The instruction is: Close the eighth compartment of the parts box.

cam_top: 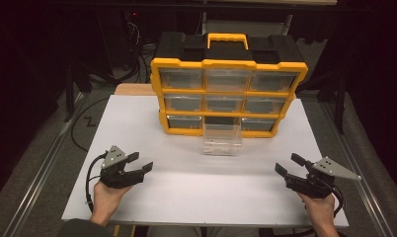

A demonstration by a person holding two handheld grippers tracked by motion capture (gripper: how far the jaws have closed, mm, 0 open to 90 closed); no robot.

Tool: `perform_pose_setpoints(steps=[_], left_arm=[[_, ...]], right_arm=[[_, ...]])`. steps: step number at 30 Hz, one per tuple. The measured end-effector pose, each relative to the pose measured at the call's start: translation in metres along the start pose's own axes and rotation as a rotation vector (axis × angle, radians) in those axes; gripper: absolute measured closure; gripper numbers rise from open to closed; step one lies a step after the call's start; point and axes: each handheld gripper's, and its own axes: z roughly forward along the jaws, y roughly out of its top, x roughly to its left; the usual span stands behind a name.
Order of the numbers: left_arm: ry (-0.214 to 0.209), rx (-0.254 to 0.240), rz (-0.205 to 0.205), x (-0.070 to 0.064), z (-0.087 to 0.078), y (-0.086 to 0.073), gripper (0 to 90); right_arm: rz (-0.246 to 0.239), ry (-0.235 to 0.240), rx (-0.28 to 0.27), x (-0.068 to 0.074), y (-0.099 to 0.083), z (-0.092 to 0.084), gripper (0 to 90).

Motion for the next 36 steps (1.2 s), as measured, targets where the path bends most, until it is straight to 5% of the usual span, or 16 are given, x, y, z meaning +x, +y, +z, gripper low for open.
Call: perform_pose_setpoints(steps=[7, 15, 36], left_arm=[[-0.01, -0.036, -0.011, 0.001, -0.001, 0.0, 35.0], [-0.008, -0.087, -0.015, 0.001, -0.007, 0.002, 33.5], [-0.008, -0.108, -0.018, 0.001, -0.008, 0.002, 29.7]], right_arm=[[-0.015, -0.018, -0.043, 0.007, 0.006, 0.002, 28.1], [-0.016, -0.058, 0.038, 0.01, 0.014, 0.007, 37.9], [-0.004, -0.003, 0.109, 0.014, 0.026, 0.029, 67.9]])
